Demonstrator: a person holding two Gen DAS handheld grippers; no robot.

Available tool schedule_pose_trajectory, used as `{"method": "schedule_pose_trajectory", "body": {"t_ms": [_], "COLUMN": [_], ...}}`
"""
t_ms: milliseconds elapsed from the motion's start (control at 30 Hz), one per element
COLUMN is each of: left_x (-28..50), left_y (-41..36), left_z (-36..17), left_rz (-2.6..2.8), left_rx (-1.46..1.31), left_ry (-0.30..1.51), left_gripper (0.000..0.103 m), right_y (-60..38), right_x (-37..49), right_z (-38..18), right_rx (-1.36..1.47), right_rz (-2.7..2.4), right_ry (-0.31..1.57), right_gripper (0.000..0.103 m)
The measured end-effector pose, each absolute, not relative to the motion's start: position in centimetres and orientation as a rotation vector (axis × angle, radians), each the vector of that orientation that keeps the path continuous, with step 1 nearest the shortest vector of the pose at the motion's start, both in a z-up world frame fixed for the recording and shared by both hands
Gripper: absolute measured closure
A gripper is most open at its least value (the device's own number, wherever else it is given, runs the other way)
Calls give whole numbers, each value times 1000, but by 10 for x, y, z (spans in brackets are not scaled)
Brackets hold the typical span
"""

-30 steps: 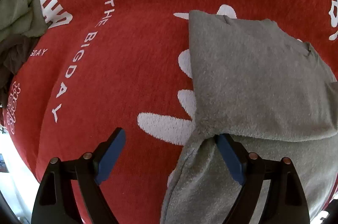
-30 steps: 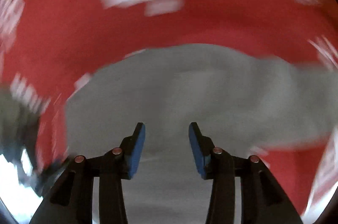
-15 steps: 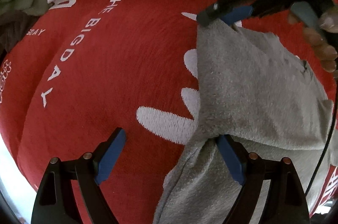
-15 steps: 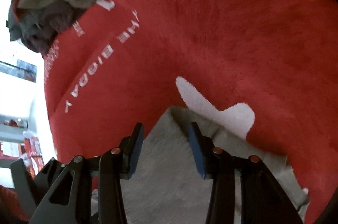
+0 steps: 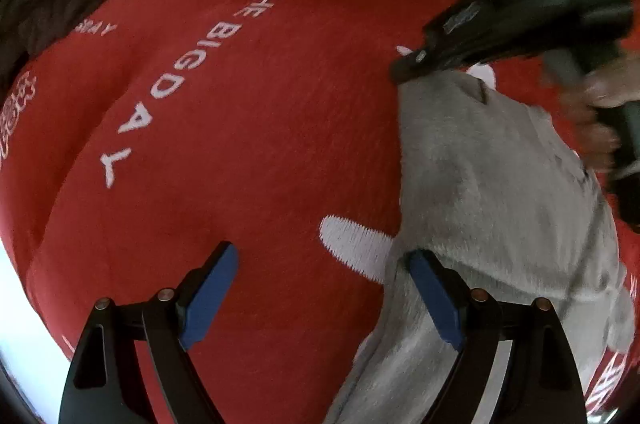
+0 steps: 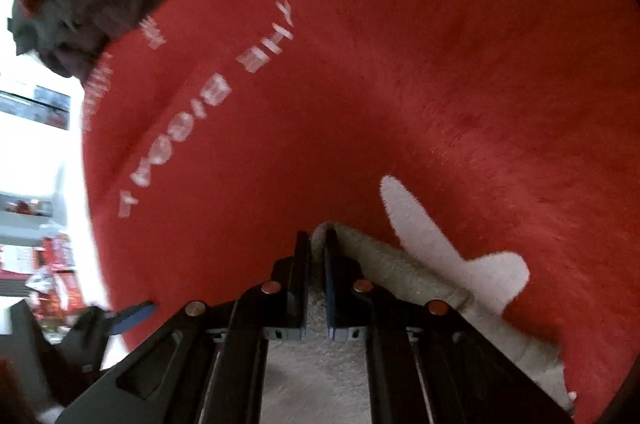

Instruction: Fold small clothes

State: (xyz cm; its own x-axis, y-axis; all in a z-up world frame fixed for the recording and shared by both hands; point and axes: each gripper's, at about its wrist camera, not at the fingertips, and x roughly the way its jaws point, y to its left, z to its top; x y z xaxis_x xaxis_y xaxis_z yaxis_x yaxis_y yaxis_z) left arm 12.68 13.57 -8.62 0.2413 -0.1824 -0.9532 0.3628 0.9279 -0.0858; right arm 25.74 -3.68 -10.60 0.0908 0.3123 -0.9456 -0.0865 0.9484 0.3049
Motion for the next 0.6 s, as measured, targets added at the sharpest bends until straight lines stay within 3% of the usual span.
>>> {"method": "schedule_pose_trajectory", "body": {"t_ms": [33,100,133,167,367,500,600], "left_x": [122,119,120,122,139,137,139], "left_y": [139,146,149,150,109,76,72], "left_z": [-81,-73,-65,-60,-42,-76,-100], "left_rz": [-380,-404,-405,-408,-525,-542,-510], "left_rx": [184,199,206,206,242,343,371], "left_ry": [1264,1259,1255,1252,1203,1240,1294], "left_gripper": [15,15,15,15,15,15,15], "right_y": [-38,-46,-52,-61,-131,-180,-213], "right_x": [254,248,242,233,127,9,-85], "right_z": [-107,-98,-90,-80,-40,-34,-44], "right_rx": [202,229,247,272,575,768,973], "right_rz": [282,231,200,172,-80,-380,-609], "right_ry": [1432,1402,1383,1358,1271,1234,1177], "right_gripper": [94,83,71,69,69,68,60]}}
